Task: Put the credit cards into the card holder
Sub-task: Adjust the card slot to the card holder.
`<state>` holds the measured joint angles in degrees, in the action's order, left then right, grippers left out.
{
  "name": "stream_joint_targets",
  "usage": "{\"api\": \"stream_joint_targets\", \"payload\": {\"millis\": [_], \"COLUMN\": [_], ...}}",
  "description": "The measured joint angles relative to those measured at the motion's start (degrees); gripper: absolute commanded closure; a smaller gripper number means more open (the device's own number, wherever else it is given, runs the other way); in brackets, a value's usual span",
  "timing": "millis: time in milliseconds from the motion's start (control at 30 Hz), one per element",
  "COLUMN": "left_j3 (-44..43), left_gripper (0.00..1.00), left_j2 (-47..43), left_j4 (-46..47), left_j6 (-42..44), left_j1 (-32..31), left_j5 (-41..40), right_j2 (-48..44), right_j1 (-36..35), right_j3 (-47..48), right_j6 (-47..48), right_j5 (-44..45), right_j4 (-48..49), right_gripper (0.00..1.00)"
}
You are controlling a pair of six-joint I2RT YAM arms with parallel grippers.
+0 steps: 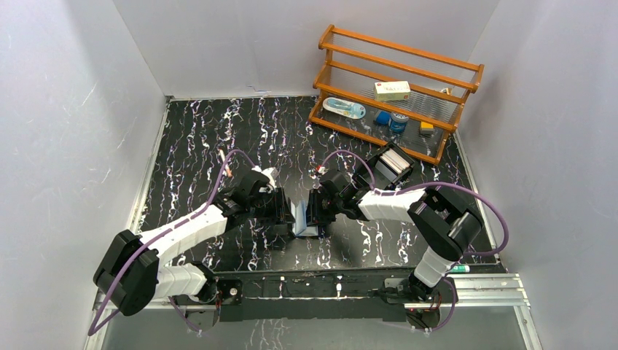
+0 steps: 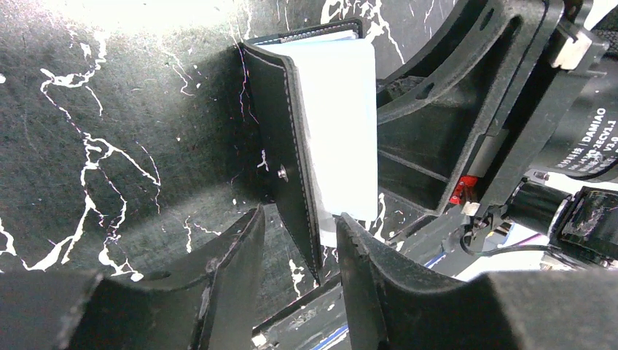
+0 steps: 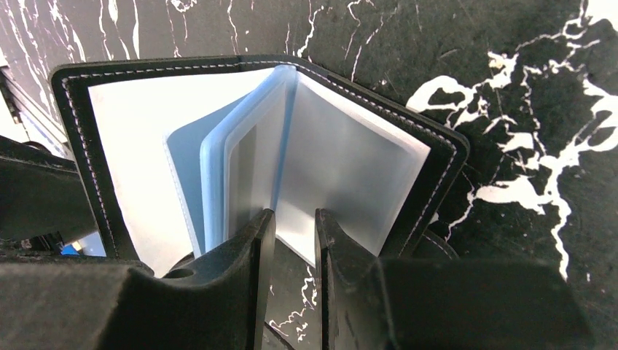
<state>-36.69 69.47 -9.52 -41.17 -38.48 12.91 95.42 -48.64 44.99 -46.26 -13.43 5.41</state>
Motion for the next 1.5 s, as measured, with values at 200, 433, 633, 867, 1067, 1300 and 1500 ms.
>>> {"api": "stream_joint_targets", "payload": {"millis": [200,433,633,867,1067,1300,1500], "left_j3": [0.0,0.1,0.6,0.7,0.7,0.7,0.7], "left_gripper": [0.53,0.51,0.6,0.72,0.71,0.64,0.69], "left_j2": [-0.3,-1.1,-1.1,-1.1,-0.7,-0.4,0.0], "left_j4": [0.1,1.2,1.4,1.4,1.4,1.4,1.4], "left_j6": [-0.9,-2.1,-2.3,-1.9,-1.4,-1.2,-0.9], "left_j1": [0.0,0.0,0.0,0.0,0.0,0.0,0.0], "left_j5": [0.1,0.6,0.5,0.0,-0.1,-0.2,-0.2], "right_j2": [-0.7,-0.7,-0.7,-0.7,-0.7,-0.7,-0.7], "right_j1": [-0.3,-1.4,-2.0,-2.1,-2.1,-2.1,-2.1], "right_j3": [0.8,2.7,2.9,2.9,2.9,2.9,2.9], "right_j6": [0.9,1.1,1.1,1.2,1.3,1.3,1.3], "right_j5": [-0.1,-0.7,-0.8,0.4,1.3,1.3,1.3], "right_j4": [-1.5,-0.9,-1.1,-2.5,-2.6,-2.6,-2.6], "right_gripper": [0.66,0.66,0.66,0.67,0.67,0.67,0.67]}}
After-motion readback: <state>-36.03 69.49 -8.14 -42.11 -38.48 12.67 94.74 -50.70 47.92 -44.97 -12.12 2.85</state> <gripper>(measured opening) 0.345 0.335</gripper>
